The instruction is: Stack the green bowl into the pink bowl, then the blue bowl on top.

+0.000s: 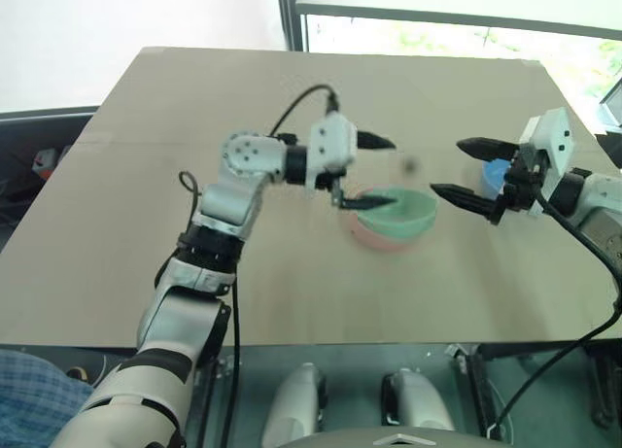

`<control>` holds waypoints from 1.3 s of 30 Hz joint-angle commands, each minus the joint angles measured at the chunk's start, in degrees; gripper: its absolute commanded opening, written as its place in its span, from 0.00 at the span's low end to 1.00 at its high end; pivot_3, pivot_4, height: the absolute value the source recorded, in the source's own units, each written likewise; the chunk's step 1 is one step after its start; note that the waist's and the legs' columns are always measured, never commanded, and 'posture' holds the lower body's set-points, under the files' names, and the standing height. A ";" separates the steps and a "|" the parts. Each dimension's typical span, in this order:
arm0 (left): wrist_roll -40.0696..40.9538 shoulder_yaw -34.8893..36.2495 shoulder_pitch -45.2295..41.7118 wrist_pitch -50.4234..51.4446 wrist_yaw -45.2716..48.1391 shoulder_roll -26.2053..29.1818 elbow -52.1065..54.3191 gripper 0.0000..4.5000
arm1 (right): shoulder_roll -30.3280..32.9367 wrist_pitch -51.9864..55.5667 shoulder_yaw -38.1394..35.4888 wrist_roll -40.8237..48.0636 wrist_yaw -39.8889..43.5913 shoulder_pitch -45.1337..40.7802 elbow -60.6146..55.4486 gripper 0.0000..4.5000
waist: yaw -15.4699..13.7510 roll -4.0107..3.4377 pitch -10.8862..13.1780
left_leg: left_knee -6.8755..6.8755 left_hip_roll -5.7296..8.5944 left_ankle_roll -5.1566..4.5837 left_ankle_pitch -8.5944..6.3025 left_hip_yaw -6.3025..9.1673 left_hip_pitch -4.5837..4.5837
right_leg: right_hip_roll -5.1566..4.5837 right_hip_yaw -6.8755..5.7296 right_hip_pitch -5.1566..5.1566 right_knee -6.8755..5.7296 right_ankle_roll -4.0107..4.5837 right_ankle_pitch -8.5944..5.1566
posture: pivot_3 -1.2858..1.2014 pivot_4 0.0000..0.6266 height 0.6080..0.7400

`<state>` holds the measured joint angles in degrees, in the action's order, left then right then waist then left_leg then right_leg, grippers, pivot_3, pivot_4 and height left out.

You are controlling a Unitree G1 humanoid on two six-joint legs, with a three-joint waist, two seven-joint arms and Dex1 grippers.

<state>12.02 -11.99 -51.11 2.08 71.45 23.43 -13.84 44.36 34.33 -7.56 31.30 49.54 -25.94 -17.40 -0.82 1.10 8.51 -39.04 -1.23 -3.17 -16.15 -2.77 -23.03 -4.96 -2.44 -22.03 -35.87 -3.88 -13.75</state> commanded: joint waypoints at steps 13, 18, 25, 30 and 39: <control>28.68 21.25 16.94 39.90 -5.24 17.86 25.61 0.98 | 5.71 -7.90 9.82 -23.52 -3.36 -2.08 22.30 1.00 | 0.06 -0.04 0.02 | -0.03 -0.01 0.03 0.00 -0.03 0.08 | -0.03 0.03 0.07 0.07 -0.01 -0.01 | 0.52 0.24 1.00; 30.90 23.51 18.54 40.24 -5.09 20.38 26.58 0.98 | 3.88 -11.66 12.24 -27.90 -4.62 -5.05 30.59 1.00 | 0.14 -0.04 0.02 | -0.06 -0.01 0.04 0.01 -0.04 0.16 | -0.01 0.02 0.13 0.05 0.00 -0.01 | 0.52 0.24 1.00; 31.47 24.13 19.60 39.43 -4.99 22.40 26.43 1.00 | 1.36 -18.99 15.53 -33.71 -5.64 -9.12 42.44 0.91 | 0.37 -0.06 0.03 | 0.00 0.01 0.05 0.01 -0.06 0.16 | 0.00 0.03 0.12 0.10 0.00 -0.01 | 0.52 0.24 1.00; 32.12 24.05 20.31 39.24 -4.67 23.20 27.09 1.00 | 0.49 -20.75 15.18 -34.76 -5.11 -9.93 43.96 0.54 | 0.36 -0.06 0.03 | -0.02 -0.01 0.06 0.01 -0.07 0.17 | 0.00 0.03 0.13 0.08 0.00 -0.01 | 0.52 0.24 1.00; 31.70 23.26 20.64 37.84 -4.13 23.15 26.86 1.00 | 0.44 -21.07 13.98 -35.27 -4.75 -8.78 42.76 0.01 | 0.46 -0.07 0.04 | -0.02 -0.01 0.06 0.01 -0.07 0.17 | 0.00 0.03 0.14 0.08 0.00 -0.01 | 0.52 0.24 1.00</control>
<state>42.98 10.72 -29.96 40.91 67.13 45.99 11.19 44.22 13.52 8.05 -4.09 44.61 -34.94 26.91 -0.36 1.03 8.56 -39.06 -1.23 -3.11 -16.14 -2.84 -22.85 -4.96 -2.41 -21.89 -35.79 -3.88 -13.76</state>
